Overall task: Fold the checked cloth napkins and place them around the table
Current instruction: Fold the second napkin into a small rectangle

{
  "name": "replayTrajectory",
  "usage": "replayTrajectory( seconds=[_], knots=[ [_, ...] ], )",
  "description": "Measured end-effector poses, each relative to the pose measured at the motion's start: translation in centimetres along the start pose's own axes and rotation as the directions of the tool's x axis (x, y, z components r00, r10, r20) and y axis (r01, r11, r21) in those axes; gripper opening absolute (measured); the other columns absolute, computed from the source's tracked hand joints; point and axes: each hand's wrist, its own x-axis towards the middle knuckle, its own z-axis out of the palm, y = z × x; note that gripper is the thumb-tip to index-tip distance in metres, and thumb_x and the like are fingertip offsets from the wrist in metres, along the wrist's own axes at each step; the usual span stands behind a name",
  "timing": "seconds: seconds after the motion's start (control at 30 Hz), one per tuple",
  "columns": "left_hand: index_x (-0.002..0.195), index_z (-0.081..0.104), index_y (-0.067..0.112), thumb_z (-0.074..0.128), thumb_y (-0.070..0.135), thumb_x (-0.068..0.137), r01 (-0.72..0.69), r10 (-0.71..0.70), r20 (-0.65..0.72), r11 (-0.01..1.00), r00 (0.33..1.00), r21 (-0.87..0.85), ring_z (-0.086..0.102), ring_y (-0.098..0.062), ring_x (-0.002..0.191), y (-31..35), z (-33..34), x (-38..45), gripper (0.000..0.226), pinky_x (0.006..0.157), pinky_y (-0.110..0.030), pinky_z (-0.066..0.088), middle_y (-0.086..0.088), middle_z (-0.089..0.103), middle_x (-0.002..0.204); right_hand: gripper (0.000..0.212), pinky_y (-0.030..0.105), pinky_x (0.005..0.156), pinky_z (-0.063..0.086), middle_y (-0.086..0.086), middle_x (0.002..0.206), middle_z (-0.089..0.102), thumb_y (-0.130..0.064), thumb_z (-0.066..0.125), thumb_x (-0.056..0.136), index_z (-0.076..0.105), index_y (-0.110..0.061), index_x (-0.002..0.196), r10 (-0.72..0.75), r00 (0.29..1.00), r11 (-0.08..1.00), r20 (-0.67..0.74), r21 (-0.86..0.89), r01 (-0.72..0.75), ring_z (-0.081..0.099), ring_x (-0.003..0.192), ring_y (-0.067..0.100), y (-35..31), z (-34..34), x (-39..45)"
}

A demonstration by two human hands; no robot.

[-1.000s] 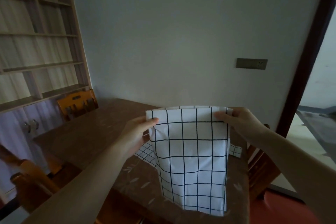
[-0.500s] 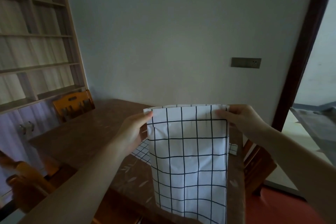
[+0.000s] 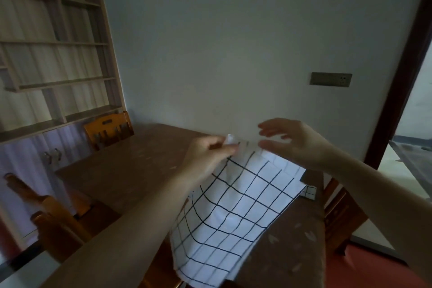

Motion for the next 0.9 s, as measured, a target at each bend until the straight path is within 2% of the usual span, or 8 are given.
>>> replayTrajectory(
  seconds=[0.2,0.4,0.57,0.63,0.7,0.77,0.83,0.9],
  knots=[
    [0.082,0.077,0.022,0.080,0.032,0.078,-0.040,0.040,0.003,0.999,0.999,0.013,0.069,-0.004,0.077,0.9,0.3,-0.4,0.011,0.077,-0.024,0.053,0.006,0.077,0.082,0.021,0.024,0.077,0.055,-0.004,0.088,0.075,-0.032,0.075,0.082,0.075,-0.017,0.096,-0.065,0.997,0.997,0.036,0.037,0.064,0.070,0.081,0.005,-2.1,2.5,1.5],
    [0.081,0.074,0.013,0.075,0.036,0.083,-0.038,0.034,0.047,0.996,0.998,0.086,0.050,-0.005,0.055,0.7,-1.3,-1.2,0.023,0.059,-0.020,0.038,0.006,0.058,0.059,0.006,0.020,0.064,0.049,-0.001,0.077,0.074,-0.021,0.075,0.083,0.077,-0.016,0.085,-0.020,0.999,0.998,-0.041,0.056,0.022,0.065,0.065,0.006,-1.3,3.0,1.2],
    [0.065,0.073,0.027,0.076,0.042,0.081,0.046,-0.074,0.143,0.981,0.987,0.189,0.042,-0.011,0.048,-0.8,-2.6,-2.2,0.022,0.051,-0.024,0.032,0.000,0.050,0.056,0.002,0.010,0.067,0.048,-0.008,0.076,0.074,-0.023,0.073,0.084,0.074,-0.022,0.083,-0.007,1.000,0.993,-0.020,0.114,0.009,0.068,0.069,0.000,-1.2,1.3,1.1],
    [0.076,0.077,0.019,0.077,0.042,0.079,0.036,-0.062,0.149,0.985,0.987,0.170,0.046,-0.017,0.056,-1.0,-2.4,-2.3,0.023,0.057,-0.029,0.034,-0.011,0.055,0.062,0.010,0.012,0.063,0.046,-0.010,0.071,0.071,-0.028,0.073,0.083,0.073,-0.018,0.084,-0.026,1.000,0.987,0.009,0.160,0.025,0.064,0.063,0.002,-1.6,1.7,1.1],
    [0.085,0.075,0.006,0.075,0.050,0.075,0.016,-0.039,0.169,0.990,0.985,0.139,0.048,-0.021,0.063,-0.8,-2.0,-2.5,0.045,0.062,-0.032,0.034,-0.020,0.058,0.068,0.019,0.011,0.054,0.037,-0.009,0.059,0.058,-0.029,0.071,0.085,0.071,-0.012,0.077,-0.039,0.999,0.985,-0.033,0.165,0.044,0.049,0.052,0.002,-2.0,2.4,1.3],
    [0.089,0.070,-0.004,0.070,0.054,0.078,0.016,-0.034,0.171,0.994,0.985,0.105,0.050,-0.020,0.064,-0.9,-2.1,-2.9,0.059,0.063,-0.029,0.037,-0.012,0.057,0.068,0.027,0.014,0.051,0.033,-0.003,0.058,0.050,-0.028,0.070,0.087,0.068,-0.005,0.072,-0.042,0.995,0.979,-0.090,0.195,0.059,0.043,0.051,0.004,-2.2,2.6,1.3],
    [0.090,0.074,0.000,0.067,0.038,0.089,0.043,-0.053,0.155,0.997,0.986,0.067,0.062,-0.008,0.068,-1.1,-2.5,-3.2,0.039,0.067,-0.019,0.045,0.003,0.070,0.075,0.026,0.017,0.054,0.037,0.004,0.060,0.055,-0.028,0.069,0.088,0.071,-0.006,0.074,-0.036,0.990,0.966,-0.135,0.248,0.068,0.048,0.054,0.007,-2.1,2.3,1.2],
    [0.094,0.078,0.012,0.069,0.029,0.089,0.088,-0.093,0.126,0.995,0.988,0.047,0.068,-0.003,0.096,-1.5,-2.8,-3.4,0.019,0.085,-0.022,0.052,0.004,0.074,0.105,0.022,0.020,0.055,0.039,0.009,0.063,0.060,-0.026,0.069,0.088,0.073,-0.008,0.077,-0.004,0.986,0.956,-0.166,0.288,0.052,0.051,0.056,0.009,-2.0,2.1,1.1]
  ],
)
